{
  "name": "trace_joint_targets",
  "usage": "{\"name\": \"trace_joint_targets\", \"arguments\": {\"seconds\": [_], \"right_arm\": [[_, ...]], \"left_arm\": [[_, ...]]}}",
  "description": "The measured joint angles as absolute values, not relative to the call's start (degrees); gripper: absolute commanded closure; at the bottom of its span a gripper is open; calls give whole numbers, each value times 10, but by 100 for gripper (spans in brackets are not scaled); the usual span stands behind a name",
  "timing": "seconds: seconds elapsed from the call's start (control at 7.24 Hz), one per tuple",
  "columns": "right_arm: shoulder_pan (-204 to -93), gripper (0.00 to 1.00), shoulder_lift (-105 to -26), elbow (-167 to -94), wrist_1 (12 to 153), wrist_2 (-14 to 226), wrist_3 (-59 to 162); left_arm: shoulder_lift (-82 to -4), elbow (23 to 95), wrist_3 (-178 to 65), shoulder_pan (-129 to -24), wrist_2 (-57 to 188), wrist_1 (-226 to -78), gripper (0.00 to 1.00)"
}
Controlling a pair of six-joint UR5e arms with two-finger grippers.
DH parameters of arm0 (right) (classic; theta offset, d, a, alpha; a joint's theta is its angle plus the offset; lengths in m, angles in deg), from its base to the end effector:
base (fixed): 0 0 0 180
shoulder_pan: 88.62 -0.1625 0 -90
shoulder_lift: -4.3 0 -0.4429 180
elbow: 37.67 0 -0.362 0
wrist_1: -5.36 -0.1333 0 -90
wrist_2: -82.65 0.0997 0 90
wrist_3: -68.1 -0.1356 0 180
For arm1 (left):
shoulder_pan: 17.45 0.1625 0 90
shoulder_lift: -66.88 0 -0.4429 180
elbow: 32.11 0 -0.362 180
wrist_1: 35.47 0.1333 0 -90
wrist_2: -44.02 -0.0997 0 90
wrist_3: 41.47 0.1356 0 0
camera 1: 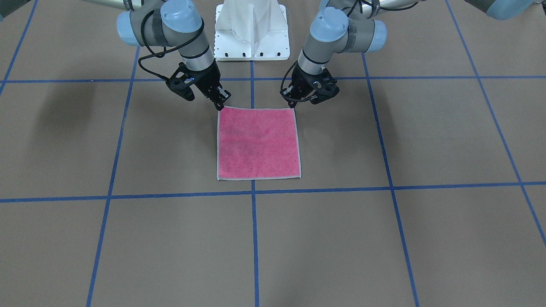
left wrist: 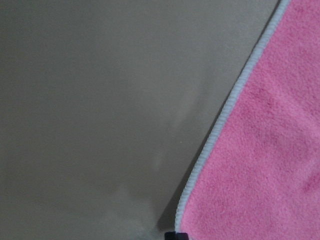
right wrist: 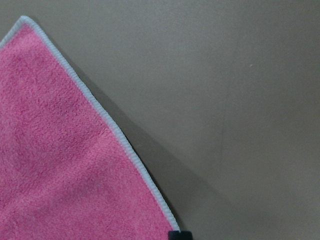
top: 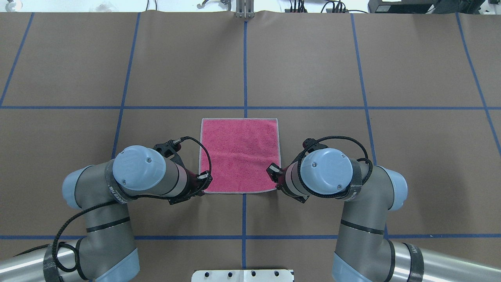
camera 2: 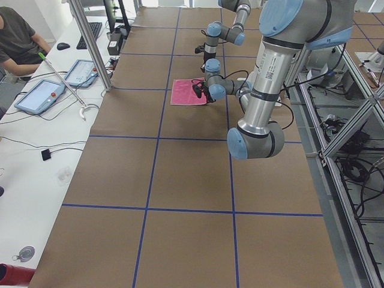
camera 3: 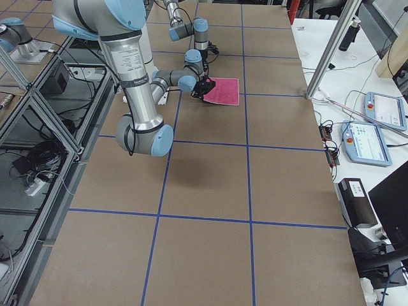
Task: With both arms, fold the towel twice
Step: 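Close both grippers on the two near towel corners, then lift both corners and carry them over to the far towel edge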
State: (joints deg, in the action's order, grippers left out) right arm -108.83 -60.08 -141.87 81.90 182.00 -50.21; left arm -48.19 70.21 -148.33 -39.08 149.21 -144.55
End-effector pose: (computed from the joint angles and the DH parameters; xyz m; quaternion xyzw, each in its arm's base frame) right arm -0.5588 -0.3243 0.3301 -0.1042 -0.4406 0.3327 0.8272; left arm 0.5584 -0.3266 0.3330 -0.0968 0.4734 -0.2288 0.8451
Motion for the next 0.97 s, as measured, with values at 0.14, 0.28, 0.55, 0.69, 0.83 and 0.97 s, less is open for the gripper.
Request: {"name": "trace_joint_targets", "arguments": {"seconds": [0.14, 0.28, 0.55, 0.69, 0.83, 0.97], "right_arm": [[-1090, 100, -598, -1419, 819, 1822, -501], [-1100, 100, -596, -1418, 818, 1827, -499], [-1139, 100, -590, -1413, 816, 1850, -493], [-1154, 100, -581, -1401, 814, 1858, -485], [-1167, 100, -563, -1378, 814, 1863, -480], [-1179, 100, -542, -1351, 813, 1869, -476]], "left_arm": [[-485, 710, -1483, -394, 1492, -1446, 100], [-492, 713, -1484, -405, 1491, -1446, 100], [-509, 706, -1484, -443, 1491, -1446, 100], [-520, 693, -1484, -459, 1491, -1445, 100], [-536, 671, -1483, -472, 1492, -1446, 100], [-551, 648, -1482, -484, 1493, -1446, 100]]}}
